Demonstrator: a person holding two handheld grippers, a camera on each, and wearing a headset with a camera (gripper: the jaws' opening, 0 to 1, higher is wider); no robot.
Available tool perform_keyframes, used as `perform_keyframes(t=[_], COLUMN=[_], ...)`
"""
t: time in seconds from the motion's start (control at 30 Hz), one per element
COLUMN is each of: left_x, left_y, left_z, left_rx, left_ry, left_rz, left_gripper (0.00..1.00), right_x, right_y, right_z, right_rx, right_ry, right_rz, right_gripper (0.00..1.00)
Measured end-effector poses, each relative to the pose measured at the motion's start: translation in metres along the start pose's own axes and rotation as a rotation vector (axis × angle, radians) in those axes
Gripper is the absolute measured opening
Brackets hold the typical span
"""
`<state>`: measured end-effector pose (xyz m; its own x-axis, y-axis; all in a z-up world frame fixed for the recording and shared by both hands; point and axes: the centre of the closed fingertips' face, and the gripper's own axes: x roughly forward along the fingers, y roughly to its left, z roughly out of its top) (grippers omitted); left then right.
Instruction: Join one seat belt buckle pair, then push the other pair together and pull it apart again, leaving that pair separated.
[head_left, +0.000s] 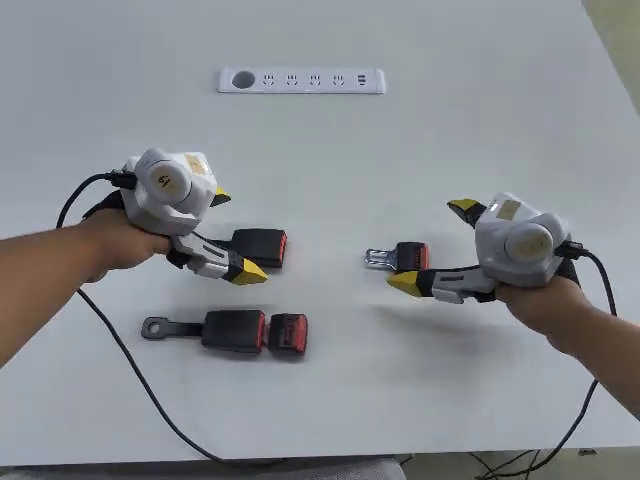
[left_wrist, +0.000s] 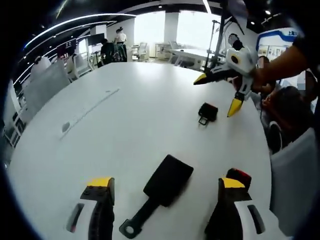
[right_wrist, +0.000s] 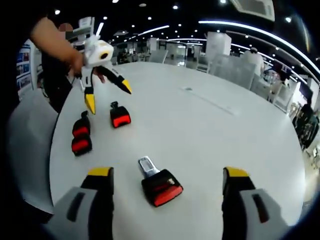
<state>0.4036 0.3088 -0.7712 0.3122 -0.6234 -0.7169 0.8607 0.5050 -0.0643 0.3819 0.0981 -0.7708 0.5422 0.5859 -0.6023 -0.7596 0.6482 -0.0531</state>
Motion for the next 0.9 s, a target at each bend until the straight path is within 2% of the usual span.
perform_keyframes(t=[0.03,0.13,0.17,0.27,0.33,0.37,0.57,0.73,0.9], left_x=[-0.004,-0.022,-0.026,-0.043,-0.055,-0.061,-0.094,-0.112,-0.125], left_y=[0.000,-0.005,-0.005,-0.008,-0.014,-0.016,-0.023,-0.032,-0.043], left_z=[0.000,-0.004,-0.003,-0.011,-0.012,-0.015,-0.030,-0.047,-0.058], left_rx=[-0.013,-0.059,-0.063,-0.050,-0.103,-0.111,-0.101,-0.088,-0.073], left_ry=[-0.018,-0.062,-0.080,-0.093,-0.145,-0.149,-0.204,-0.208,-0.229], left_rz=[0.015,0.056,0.073,0.127,0.129,0.130,0.174,0.158,0.131], left_gripper=[0.90,0.94,0.94,1.00,1.00,1.00,1.00,1.00,1.00], right_x=[0.000,-0.001,-0.002,-0.006,-0.009,-0.010,-0.019,-0.028,-0.036], right_y=[0.001,0.013,0.015,0.026,0.034,0.039,0.064,0.080,0.089], right_z=[0.002,0.001,0.000,0.002,0.005,0.005,0.008,0.008,0.011], right_rx=[0.008,0.028,0.012,0.023,0.025,0.031,0.031,0.000,-0.007], right_ry=[-0.005,-0.001,0.002,-0.013,-0.032,-0.033,-0.045,-0.032,-0.037], right_rz=[-0.012,-0.006,-0.012,-0.023,-0.023,-0.021,-0.015,-0.010,-0.032], right_gripper=[0.92,0.95,0.95,0.97,0.96,0.96,0.98,1.00,1.00])
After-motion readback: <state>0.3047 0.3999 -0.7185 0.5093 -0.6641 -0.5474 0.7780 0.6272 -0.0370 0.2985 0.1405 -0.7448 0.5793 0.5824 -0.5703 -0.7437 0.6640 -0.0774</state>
